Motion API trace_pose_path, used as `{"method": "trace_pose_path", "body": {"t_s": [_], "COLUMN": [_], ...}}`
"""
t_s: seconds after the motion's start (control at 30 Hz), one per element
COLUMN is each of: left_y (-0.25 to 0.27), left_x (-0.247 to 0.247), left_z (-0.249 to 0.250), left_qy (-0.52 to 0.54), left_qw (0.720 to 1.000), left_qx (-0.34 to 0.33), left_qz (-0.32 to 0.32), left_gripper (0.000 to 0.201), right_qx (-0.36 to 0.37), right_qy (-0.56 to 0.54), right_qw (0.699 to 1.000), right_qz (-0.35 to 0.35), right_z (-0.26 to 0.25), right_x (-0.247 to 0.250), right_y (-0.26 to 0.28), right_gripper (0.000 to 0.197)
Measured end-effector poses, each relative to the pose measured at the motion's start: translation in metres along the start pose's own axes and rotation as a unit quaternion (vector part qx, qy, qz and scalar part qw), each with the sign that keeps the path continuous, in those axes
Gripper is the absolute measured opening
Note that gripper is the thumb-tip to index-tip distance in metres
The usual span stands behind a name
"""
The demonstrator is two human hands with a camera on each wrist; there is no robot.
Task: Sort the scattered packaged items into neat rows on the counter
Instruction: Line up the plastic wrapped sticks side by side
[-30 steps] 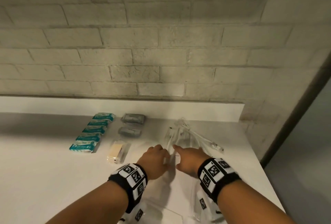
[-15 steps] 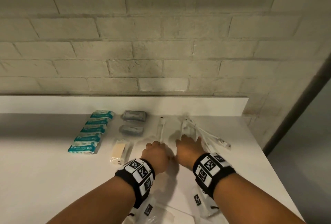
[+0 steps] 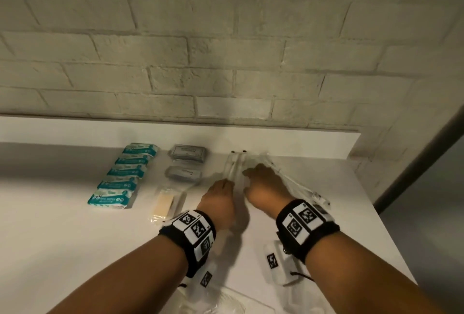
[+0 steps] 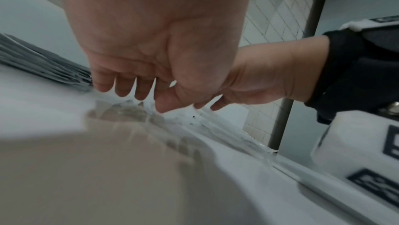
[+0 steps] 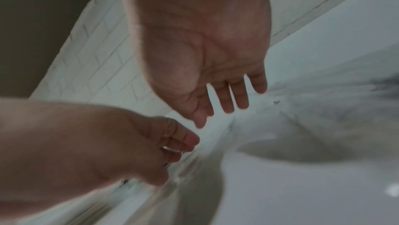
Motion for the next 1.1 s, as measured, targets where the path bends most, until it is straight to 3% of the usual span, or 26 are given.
{"method": "trace_pose_path", "body": {"t_s": [0.07, 0.1, 0.2, 0.27, 0.43, 0.57, 0.63, 0.7, 0.77, 0.97, 1.03, 1.1], "left_y": [-0.003, -0.003, -0.001, 0.000, 0.004, 0.003, 0.003, 0.004, 0.004, 0.010, 0.011, 0.010], "left_x": [-0.002, -0.002, -0.003, -0.004, -0.002, -0.002, -0.002, -0.002, -0.004, 0.003, 0.006, 0.002], "left_z": [0.002, 0.003, 0.010, 0.013, 0.013, 0.014, 0.014, 0.013, 0.012, 0.015, 0.020, 0.020], "left_qy": [0.012, 0.020, -0.002, -0.013, -0.029, -0.015, -0.026, -0.048, -0.054, -0.026, -0.019, 0.001], "left_qw": [1.000, 0.999, 0.998, 0.998, 0.998, 0.998, 0.996, 0.995, 0.994, 0.995, 0.995, 0.993], "left_qx": [-0.018, -0.026, -0.049, -0.041, -0.023, -0.033, -0.051, -0.063, -0.070, -0.075, -0.097, -0.111], "left_qz": [-0.012, -0.026, -0.046, -0.052, -0.050, -0.061, -0.061, -0.063, -0.061, -0.065, 0.016, 0.033], "left_gripper": [0.067, 0.068, 0.069, 0.068, 0.052, 0.056, 0.068, 0.071, 0.066, 0.065, 0.069, 0.067], "right_qx": [-0.030, -0.065, -0.170, -0.188, -0.130, 0.054, 0.112, 0.103, 0.061, 0.032, 0.027, 0.025], "right_qy": [0.022, 0.035, 0.044, 0.064, 0.086, 0.075, 0.071, 0.113, 0.102, 0.091, 0.093, 0.121], "right_qw": [0.993, 0.988, 0.982, 0.979, 0.985, 0.990, 0.990, 0.986, 0.986, 0.995, 0.995, 0.992], "right_qz": [0.116, 0.134, 0.073, 0.039, 0.074, 0.109, 0.043, -0.067, -0.114, 0.009, 0.000, -0.033], "right_z": [0.018, 0.028, 0.058, 0.072, 0.068, 0.035, 0.026, 0.027, 0.034, 0.028, 0.020, 0.015], "right_x": [0.024, 0.033, 0.041, 0.037, 0.057, 0.077, 0.067, 0.049, 0.036, 0.014, 0.008, 0.002], "right_y": [0.002, 0.002, 0.005, 0.009, 0.010, 0.000, 0.001, 0.007, 0.018, 0.025, 0.024, 0.023], "right_gripper": [0.044, 0.042, 0.042, 0.042, 0.038, 0.036, 0.047, 0.062, 0.066, 0.038, 0.034, 0.030]}}
Point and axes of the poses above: each hand's wrist, its own y-axis away from the middle knuckle, its own x-axis out of the back of the hand, z = x × y, the point moved 2 cm from there along -y, towards the middle knuckle, and after that the axes turned 12 degrees about -y, right-handed, at the moved point
